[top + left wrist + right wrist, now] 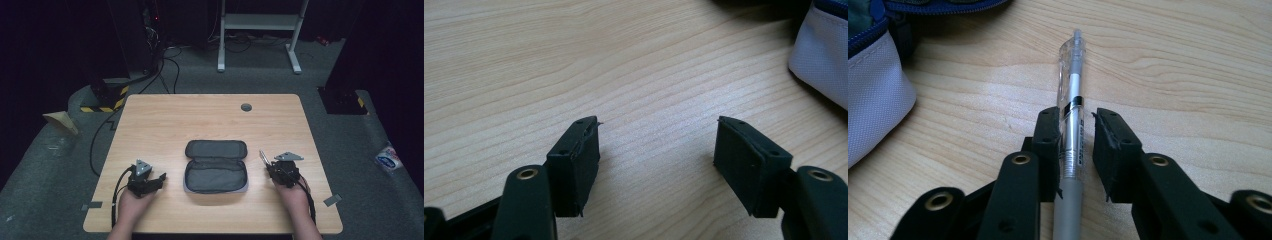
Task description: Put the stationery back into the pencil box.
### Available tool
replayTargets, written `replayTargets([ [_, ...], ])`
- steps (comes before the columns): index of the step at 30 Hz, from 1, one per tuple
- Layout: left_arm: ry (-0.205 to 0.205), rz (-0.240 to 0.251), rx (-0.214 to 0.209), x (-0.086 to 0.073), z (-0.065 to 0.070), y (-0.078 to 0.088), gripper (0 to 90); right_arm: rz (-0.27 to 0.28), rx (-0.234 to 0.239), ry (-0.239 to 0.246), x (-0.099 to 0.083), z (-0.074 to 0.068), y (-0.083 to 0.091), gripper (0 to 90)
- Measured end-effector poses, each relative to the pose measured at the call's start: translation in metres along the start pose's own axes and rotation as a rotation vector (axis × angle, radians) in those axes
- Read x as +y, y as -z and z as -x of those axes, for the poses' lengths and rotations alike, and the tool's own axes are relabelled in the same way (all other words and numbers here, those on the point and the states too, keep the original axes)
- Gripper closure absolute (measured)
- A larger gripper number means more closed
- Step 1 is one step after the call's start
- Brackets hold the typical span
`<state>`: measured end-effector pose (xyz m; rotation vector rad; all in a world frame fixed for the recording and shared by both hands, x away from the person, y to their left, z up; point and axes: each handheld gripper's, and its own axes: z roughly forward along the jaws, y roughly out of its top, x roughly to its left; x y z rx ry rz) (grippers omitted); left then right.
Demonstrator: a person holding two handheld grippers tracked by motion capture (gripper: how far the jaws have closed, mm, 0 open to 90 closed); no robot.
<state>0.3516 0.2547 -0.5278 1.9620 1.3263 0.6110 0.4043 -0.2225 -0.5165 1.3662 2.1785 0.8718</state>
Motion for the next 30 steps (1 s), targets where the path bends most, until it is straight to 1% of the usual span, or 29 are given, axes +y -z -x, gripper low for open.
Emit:
replayTargets([
  [5, 0.000, 0.000, 0.000, 0.0000, 0.0000, 0.0000, 34.9, -0.002, -0.003, 0.003, 0.0000, -0.0007, 0.0003, 77.4],
  [14, 0.000, 0.000, 0.000, 0.0000, 0.0000, 0.0000, 34.9, -0.002, 0.000, 0.021, -0.0010, -0.0024, 0.0016, 78.2],
  [18, 0.000, 0.000, 0.000, 0.0000, 0.0000, 0.0000, 34.8, 0.002, 0.002, 0.020, -0.0012, -0.0020, 0.0015, 78.3],
  [20, 0.000, 0.000, 0.000, 0.0000, 0.0000, 0.0000, 34.8, 0.005, -0.003, 0.032, -0.0013, -0.0025, 0.0013, 78.3],
  [24, 0.000, 0.000, 0.000, 0.0000, 0.0000, 0.0000, 34.8, 0.003, -0.009, 0.038, -0.0014, -0.0026, 0.0019, 78.3],
  [28, 0.001, 0.000, -0.001, 0.0000, 0.0000, 0.0000, 34.8, 0.012, -0.008, 0.032, -0.0014, -0.0026, 0.0050, 78.3],
  [30, 0.001, 0.000, -0.001, 0.0000, 0.0000, 0.0000, 34.8, 0.016, -0.008, 0.037, -0.0013, -0.0024, 0.0058, 78.3],
])
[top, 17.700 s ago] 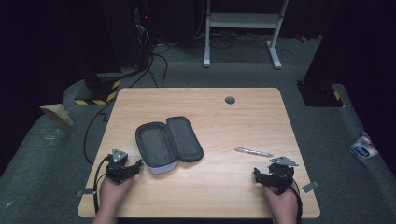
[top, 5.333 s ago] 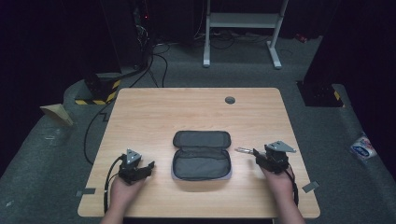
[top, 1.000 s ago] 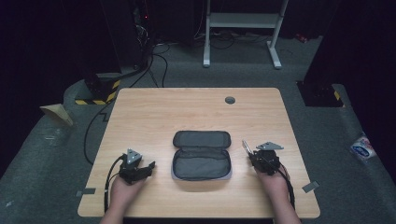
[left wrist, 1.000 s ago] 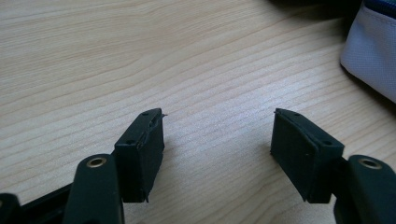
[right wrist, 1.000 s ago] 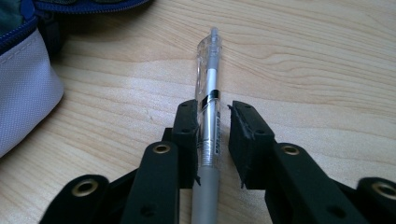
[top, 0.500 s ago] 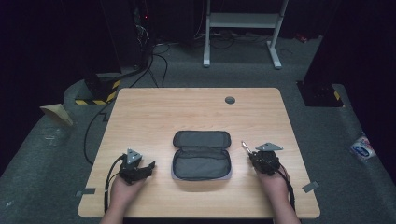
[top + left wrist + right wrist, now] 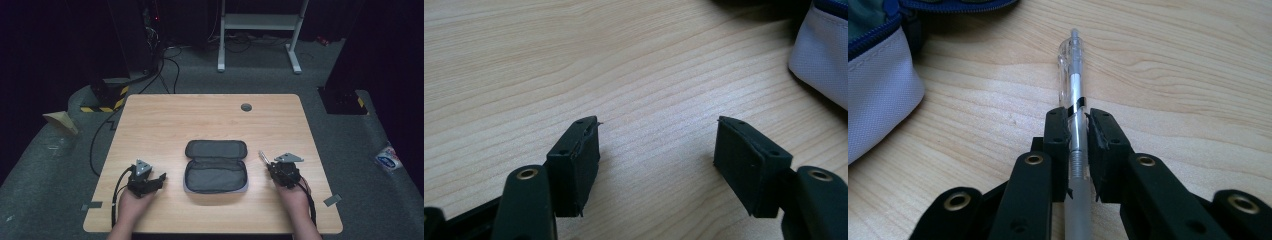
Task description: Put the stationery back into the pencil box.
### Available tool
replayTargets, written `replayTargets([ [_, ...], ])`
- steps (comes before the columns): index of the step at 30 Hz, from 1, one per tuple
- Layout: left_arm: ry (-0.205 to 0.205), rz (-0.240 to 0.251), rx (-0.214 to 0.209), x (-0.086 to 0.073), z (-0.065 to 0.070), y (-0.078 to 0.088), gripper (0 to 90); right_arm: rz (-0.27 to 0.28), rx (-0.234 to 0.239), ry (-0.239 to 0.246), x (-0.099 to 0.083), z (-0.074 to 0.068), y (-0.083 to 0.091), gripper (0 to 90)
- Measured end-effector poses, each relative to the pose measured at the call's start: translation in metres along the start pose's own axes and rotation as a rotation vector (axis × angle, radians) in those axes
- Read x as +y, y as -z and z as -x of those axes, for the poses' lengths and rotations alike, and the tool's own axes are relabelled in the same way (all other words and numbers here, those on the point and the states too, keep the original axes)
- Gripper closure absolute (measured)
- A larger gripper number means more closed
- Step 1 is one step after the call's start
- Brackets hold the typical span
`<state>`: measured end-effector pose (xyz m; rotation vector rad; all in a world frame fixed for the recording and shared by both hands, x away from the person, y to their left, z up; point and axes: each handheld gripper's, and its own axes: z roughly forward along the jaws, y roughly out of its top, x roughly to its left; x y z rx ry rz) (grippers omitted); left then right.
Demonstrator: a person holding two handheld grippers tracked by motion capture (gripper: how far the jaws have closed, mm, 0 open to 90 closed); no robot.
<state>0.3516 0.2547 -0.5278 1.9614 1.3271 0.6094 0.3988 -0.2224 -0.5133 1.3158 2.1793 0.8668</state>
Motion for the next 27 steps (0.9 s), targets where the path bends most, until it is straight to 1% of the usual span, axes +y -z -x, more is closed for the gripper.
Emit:
replayTargets([
  [3, 0.000, 0.000, 0.000, 0.000, 0.000, 0.000, 34.8, 0.004, 0.003, -0.001, 0.000, 0.000, 0.002, 78.3],
  [12, 0.000, 0.000, 0.000, 0.000, 0.000, 0.000, 34.8, 0.045, 0.002, 0.012, 0.003, -0.001, 0.012, 78.2],
  [14, 0.000, 0.000, 0.000, 0.000, 0.000, 0.000, 34.8, 0.047, 0.001, 0.014, 0.003, -0.001, 0.013, 78.3],
  [18, 0.000, 0.000, 0.000, 0.000, 0.000, 0.000, 34.8, 0.059, 0.001, 0.013, 0.005, -0.002, 0.017, 78.3],
  [20, 0.000, 0.000, 0.000, 0.000, 0.000, 0.000, 34.8, 0.073, 0.002, 0.021, 0.006, -0.003, 0.020, 78.3],
  [23, 0.000, 0.000, 0.000, 0.000, 0.000, 0.000, 34.8, 0.081, 0.002, 0.025, 0.007, -0.003, 0.022, 78.3],
  [25, 0.000, 0.000, -0.001, 0.000, 0.000, 0.000, 34.8, 0.087, 0.007, 0.018, 0.009, -0.005, 0.024, 78.2],
  [27, 0.000, 0.000, 0.000, 0.000, 0.000, 0.000, 34.8, 0.094, 0.012, 0.026, 0.011, -0.007, 0.025, 78.3],
])
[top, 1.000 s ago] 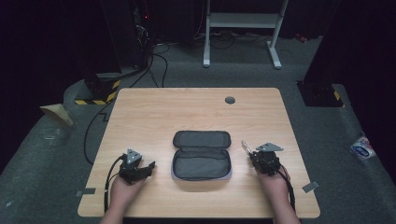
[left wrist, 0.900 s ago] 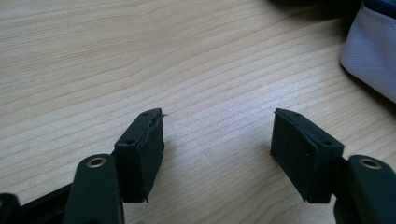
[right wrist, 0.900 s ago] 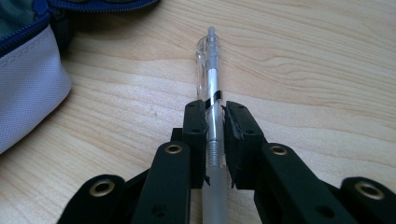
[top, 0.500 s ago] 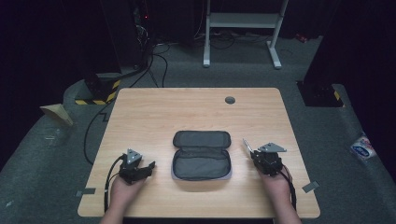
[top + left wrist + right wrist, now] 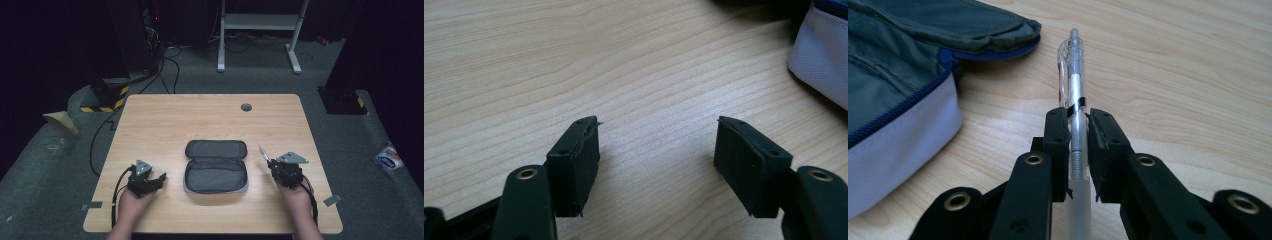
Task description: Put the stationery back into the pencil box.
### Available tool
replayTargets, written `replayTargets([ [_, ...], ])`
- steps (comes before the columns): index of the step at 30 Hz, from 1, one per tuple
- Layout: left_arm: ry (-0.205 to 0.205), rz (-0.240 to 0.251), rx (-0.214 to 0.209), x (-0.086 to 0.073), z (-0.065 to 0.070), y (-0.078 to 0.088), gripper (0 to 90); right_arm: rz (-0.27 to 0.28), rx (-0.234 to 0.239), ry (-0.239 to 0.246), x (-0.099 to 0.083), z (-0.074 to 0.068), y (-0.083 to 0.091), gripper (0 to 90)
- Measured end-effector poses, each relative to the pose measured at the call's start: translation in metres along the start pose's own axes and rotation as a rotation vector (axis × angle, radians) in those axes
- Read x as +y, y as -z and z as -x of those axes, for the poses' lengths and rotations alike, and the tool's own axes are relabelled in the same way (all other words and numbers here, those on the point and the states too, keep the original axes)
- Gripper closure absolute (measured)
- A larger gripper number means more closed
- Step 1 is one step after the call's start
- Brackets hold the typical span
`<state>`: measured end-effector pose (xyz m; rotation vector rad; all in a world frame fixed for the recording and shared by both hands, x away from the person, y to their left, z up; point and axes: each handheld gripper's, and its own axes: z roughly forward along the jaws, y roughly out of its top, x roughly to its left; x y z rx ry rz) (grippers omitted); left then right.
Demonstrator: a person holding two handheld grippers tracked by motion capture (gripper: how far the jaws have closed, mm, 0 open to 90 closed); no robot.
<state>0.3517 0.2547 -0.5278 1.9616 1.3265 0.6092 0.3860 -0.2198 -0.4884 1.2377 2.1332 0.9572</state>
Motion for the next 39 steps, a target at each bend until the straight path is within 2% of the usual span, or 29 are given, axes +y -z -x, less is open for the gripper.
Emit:
replayTargets([
  [13, -0.003, -0.003, -0.001, 0.000, 0.000, 0.000, 34.6, 0.040, 0.067, 0.040, 0.023, -0.020, 0.000, 78.3],
  [33, -0.005, -0.002, -0.003, 0.000, 0.000, 0.000, 34.4, 0.051, 0.135, 0.087, 0.045, -0.048, -0.010, 78.3],
  [39, -0.005, -0.001, -0.003, 0.000, 0.000, 0.000, 34.4, 0.051, 0.168, 0.112, 0.052, -0.061, -0.013, 78.3],
])
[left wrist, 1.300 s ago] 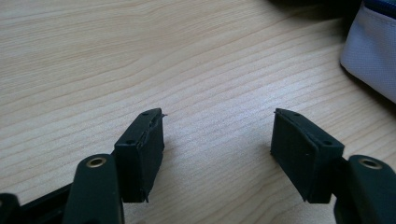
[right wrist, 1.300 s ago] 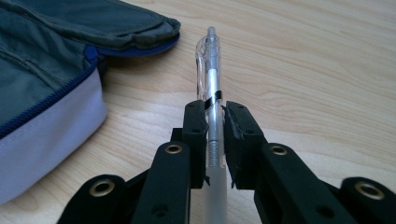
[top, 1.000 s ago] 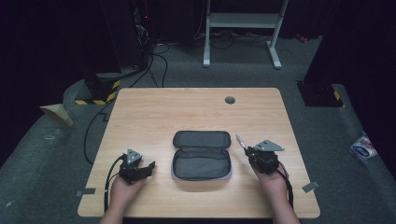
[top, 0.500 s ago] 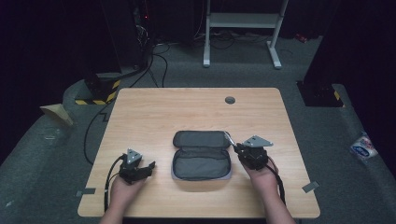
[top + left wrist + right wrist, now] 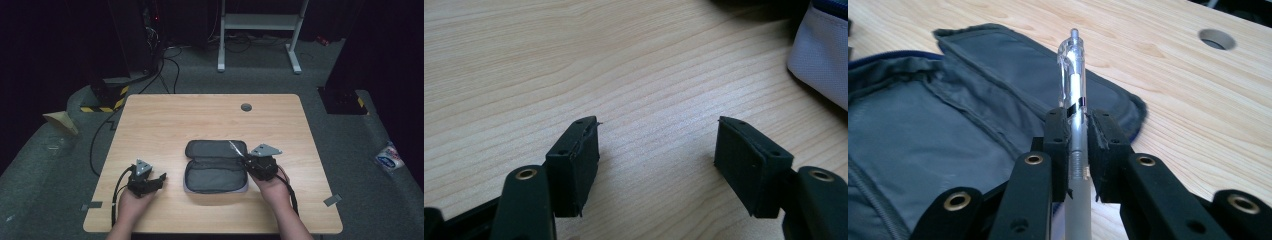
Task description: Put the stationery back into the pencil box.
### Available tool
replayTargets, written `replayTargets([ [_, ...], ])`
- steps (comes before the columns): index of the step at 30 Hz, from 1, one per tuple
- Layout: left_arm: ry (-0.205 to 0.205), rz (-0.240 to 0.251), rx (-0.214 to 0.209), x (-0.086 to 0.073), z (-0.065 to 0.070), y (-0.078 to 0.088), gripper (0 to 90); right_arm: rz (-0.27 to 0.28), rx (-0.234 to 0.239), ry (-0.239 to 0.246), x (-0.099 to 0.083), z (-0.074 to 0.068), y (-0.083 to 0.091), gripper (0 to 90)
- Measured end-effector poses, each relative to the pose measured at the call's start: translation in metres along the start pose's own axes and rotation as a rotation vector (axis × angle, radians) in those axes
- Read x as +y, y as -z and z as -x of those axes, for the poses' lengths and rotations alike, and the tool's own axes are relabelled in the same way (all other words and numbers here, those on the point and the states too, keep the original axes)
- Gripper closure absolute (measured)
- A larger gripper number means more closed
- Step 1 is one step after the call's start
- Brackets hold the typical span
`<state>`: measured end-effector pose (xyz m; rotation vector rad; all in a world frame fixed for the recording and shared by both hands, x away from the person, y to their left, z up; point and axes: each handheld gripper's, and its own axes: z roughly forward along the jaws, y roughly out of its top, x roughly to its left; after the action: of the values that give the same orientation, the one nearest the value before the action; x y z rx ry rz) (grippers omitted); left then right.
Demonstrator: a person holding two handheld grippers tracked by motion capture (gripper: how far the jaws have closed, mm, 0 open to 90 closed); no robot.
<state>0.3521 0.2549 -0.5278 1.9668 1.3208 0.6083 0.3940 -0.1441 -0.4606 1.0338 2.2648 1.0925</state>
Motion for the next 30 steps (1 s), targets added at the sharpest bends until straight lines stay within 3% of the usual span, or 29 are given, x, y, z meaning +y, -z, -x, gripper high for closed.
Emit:
replayTargets([
  [10, -0.003, 0.000, -0.001, 0.000, 0.000, 0.000, 34.4, -0.007, 0.062, 0.057, 0.011, -0.025, -0.014, 78.3],
  [30, -0.002, 0.001, -0.003, 0.000, 0.000, 0.000, 34.3, -0.018, 0.140, 0.105, 0.016, -0.049, -0.027, 78.3],
])
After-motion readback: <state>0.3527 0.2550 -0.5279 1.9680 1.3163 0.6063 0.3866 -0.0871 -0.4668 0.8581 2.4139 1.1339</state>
